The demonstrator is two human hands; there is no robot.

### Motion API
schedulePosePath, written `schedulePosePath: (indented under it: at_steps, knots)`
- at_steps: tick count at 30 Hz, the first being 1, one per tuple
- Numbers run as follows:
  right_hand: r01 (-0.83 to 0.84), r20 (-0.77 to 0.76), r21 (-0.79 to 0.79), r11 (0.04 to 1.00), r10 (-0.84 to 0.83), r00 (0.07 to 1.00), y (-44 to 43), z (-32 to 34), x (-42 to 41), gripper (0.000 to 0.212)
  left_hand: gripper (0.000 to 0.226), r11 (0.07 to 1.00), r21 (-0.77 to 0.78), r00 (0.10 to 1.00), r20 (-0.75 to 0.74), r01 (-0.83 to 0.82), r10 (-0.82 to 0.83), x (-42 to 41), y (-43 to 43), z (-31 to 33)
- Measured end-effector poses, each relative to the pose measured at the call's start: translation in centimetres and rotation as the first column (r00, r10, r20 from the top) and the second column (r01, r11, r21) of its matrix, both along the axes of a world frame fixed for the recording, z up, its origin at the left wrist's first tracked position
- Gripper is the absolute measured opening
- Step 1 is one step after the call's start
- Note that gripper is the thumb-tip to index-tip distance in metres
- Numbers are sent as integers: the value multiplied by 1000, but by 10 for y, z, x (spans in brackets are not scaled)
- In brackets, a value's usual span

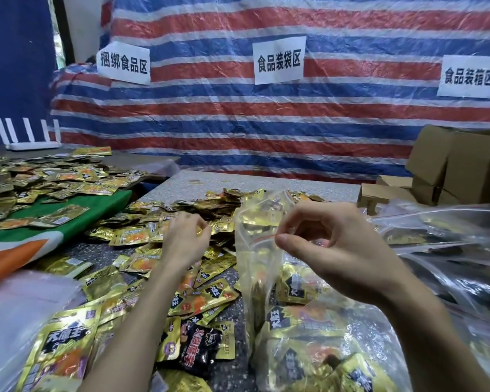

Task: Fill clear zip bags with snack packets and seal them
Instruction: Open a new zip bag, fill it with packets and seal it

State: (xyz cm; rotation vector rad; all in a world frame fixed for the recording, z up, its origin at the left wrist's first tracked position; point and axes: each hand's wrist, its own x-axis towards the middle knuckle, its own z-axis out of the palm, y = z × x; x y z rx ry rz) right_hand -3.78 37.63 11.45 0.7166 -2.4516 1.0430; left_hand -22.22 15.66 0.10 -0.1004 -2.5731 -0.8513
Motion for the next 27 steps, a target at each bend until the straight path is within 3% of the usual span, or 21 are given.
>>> schedulePosePath:
  at_steps: [2,8,14,17,21,27]
  knots:
    - [-12,1,-4,1000,12,1000,0,1,1,7,33,987,-154,996,87,49,-36,-14,3,-22]
    - [-40,-11,10,999,40,999,-2,3,2,5,63,940,-240,902,414,242,-127,-31,16,-61]
    - [-39,-6,9,999,39,999,-3,3,3,4,66,958,-226,935,342,177,-92,-32,14,-58]
    - [-40,-3,22,999,40,999,-3,2,4,4,58,940,-265,921,375,213,-103,-30,17,-59]
    - [-43,-19,52,998,44,999,-6,2,4,5,63,940,-257,911,398,225,-109,-29,19,-60]
    - [-36,-17,52,998,37,999,-5,2,4,4,66,953,-253,960,263,168,-100,-26,22,-51]
